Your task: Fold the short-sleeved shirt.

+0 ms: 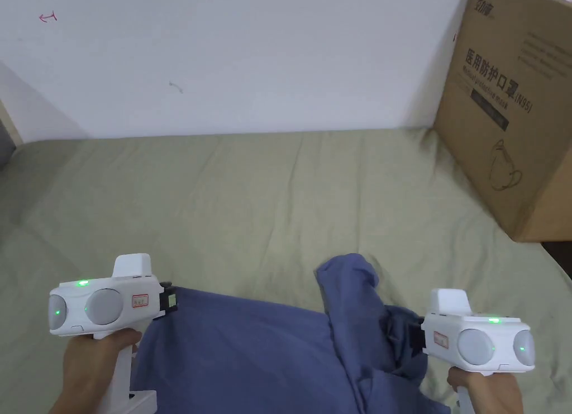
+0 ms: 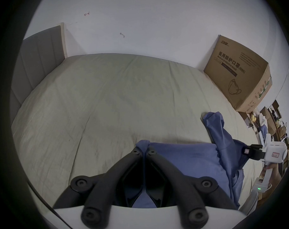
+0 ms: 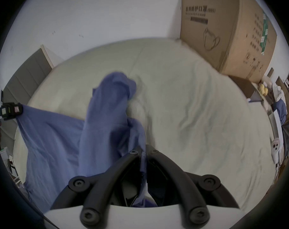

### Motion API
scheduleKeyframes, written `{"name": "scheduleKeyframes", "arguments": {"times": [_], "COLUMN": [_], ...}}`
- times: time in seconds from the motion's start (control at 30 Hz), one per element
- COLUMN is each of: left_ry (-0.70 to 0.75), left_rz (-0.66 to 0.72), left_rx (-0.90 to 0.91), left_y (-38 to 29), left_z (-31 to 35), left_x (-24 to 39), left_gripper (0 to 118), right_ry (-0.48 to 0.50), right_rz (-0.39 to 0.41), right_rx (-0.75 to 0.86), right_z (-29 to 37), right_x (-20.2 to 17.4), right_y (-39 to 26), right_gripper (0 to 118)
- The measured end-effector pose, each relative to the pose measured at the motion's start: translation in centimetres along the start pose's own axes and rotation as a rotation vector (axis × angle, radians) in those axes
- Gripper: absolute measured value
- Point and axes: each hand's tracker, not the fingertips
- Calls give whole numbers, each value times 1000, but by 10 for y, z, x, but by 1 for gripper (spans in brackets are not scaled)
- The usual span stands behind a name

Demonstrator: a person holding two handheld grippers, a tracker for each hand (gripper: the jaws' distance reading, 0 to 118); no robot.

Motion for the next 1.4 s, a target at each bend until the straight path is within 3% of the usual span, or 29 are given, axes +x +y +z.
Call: {"name": "scheduleKeyframes", "arguments": {"times": [0.23, 0.6, 0.73, 0.9, 1.07, 1.4], "left_ry": [25, 72, 88, 91, 120, 169], "left_rz": [49, 97, 87, 91, 66, 74], "left_rx": [168, 450, 546, 621, 688, 729], "left_y": [13, 120, 162, 214, 255, 319], "left_z": [68, 195, 226, 260, 270, 207], "left_x": [-5, -34, -42, -27, -15, -29], "left_gripper": [0, 0, 0, 0, 0, 0], "right_ry": [-72, -16, -37, 5, -27, -18], "right_rz": [72, 29, 76, 54, 84, 78], "right_rx": [256, 634, 735, 797, 861, 875], "right_z": [88, 240, 274, 292, 294, 236], "right_x": [28, 40, 39, 44, 38, 32], "right_y": [45, 153, 196, 246, 288, 323], "right_gripper": [1, 1, 1, 1, 1, 1]}}
